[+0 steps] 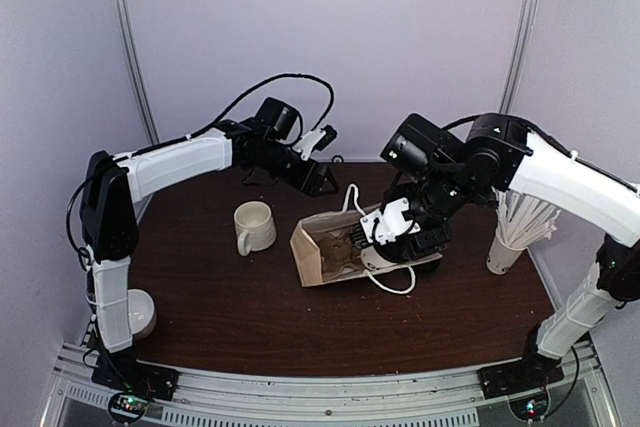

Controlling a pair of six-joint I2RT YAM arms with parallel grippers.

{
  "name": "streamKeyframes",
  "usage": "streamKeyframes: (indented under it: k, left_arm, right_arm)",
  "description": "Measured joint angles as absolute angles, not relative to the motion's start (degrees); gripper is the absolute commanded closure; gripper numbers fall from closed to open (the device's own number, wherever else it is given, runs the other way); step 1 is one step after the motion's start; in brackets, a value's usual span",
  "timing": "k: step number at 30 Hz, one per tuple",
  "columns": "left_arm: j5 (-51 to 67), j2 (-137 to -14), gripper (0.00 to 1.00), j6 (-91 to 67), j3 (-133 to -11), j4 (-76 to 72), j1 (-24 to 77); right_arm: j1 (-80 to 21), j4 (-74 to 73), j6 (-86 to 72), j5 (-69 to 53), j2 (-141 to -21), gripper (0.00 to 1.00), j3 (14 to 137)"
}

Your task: Pack the takeout coffee

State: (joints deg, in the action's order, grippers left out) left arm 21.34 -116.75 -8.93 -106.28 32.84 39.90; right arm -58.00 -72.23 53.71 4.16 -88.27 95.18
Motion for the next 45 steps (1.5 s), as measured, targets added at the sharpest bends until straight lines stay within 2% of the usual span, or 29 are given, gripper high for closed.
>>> streamKeyframes:
  k: [10,21,33,45]
  left_arm:
    - [26.3,-119.4,0.35,-10.8,-106.3,32.6,39.8]
    - [30.9,-118.8,0.35,-13.5,-103.3,29.7,39.7]
    - [35.0,-117.6,0.35,-15.6,-100.6,26.6,40.1]
    - [35.8,-117.6,0.36,-14.7,-100.5,27.2,40.8]
  right_arm:
    - [-59.7,-68.1,56.0,9.4,-86.3,0.34,87.0]
    - [-61.4,-56.1,58.1,15.9,-82.5,0.34,77.1]
    - [-62.7,-50.9,56.5,16.4,-79.9,0.34,70.1]
    - [-62.9,-38.4,59.1,20.1,-78.5,0.32,64.3]
